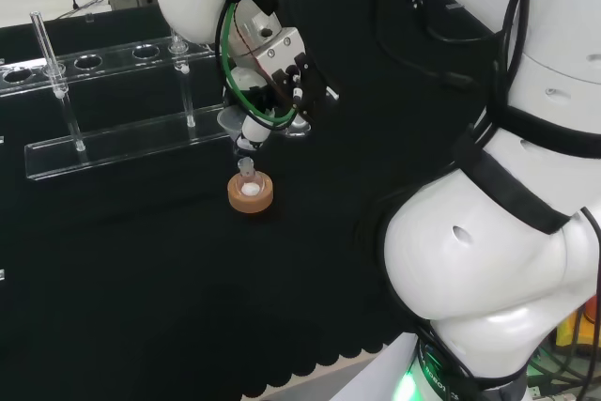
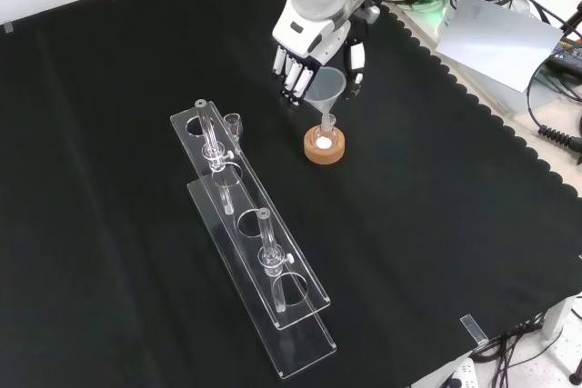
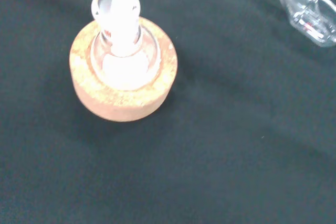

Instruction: Remove the funnel from the round-bottom flask.

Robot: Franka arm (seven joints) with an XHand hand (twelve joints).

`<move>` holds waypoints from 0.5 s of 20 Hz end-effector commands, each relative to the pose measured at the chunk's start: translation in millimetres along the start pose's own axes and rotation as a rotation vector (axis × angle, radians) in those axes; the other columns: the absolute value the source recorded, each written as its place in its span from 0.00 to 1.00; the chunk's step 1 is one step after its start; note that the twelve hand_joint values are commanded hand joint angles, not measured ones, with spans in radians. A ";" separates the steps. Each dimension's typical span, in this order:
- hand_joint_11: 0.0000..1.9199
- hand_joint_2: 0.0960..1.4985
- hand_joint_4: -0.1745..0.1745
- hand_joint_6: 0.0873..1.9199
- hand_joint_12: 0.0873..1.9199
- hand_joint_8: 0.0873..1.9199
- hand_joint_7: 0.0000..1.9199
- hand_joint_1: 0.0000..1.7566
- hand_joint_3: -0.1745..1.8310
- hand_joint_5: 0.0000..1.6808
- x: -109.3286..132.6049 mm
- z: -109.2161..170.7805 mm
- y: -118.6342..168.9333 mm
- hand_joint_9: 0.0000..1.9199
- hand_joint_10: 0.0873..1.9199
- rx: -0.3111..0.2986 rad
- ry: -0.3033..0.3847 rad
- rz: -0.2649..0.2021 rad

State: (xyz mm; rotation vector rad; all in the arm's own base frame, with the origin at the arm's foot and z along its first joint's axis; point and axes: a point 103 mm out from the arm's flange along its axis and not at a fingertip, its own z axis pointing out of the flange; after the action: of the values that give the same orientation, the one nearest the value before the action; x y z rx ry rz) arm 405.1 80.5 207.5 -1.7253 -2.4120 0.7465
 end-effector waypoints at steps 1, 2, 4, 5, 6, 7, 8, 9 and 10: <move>0.44 0.49 0.48 0.26 0.55 0.25 0.37 0.45 0.38 0.40 -18.8 -47.2 -19.4 0.58 0.09 -0.089 -0.119 0.075; 0.44 0.49 0.48 0.27 0.55 0.25 0.37 0.45 0.38 0.40 -20.1 -51.1 -22.0 0.58 0.09 -0.092 -0.121 0.077; 0.43 0.49 0.48 0.27 0.55 0.25 0.37 0.45 0.38 0.40 -24.3 -59.1 -27.5 0.58 0.09 -0.094 -0.123 0.081; 0.43 0.49 0.49 0.27 0.55 0.25 0.37 0.45 0.38 0.40 -26.1 -63.4 -30.5 0.58 0.09 -0.094 -0.126 0.086; 0.43 0.49 0.49 0.27 0.55 0.25 0.37 0.45 0.38 0.40 -28.2 -67.8 -33.4 0.58 0.09 -0.094 -0.129 0.091; 0.43 0.49 0.49 0.27 0.55 0.25 0.37 0.45 0.38 0.40 -30.3 -72.2 -36.2 0.58 0.09 -0.095 -0.132 0.097; 0.43 0.49 0.49 0.27 0.55 0.25 0.37 0.45 0.38 0.40 -32.7 -77.0 -39.1 0.58 0.09 -0.096 -0.132 0.102; 0.43 0.48 0.49 0.28 0.56 0.25 0.36 0.45 0.38 0.40 -35.3 -81.4 -41.8 0.58 0.09 -0.102 -0.129 0.107; 0.43 0.48 0.49 0.28 0.56 0.26 0.36 0.45 0.38 0.40 -37.1 -86.3 -44.2 0.57 0.09 -0.108 -0.126 0.112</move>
State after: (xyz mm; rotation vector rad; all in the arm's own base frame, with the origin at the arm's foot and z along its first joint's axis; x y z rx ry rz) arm 409.4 80.5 258.4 -1.8156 -2.4979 0.7671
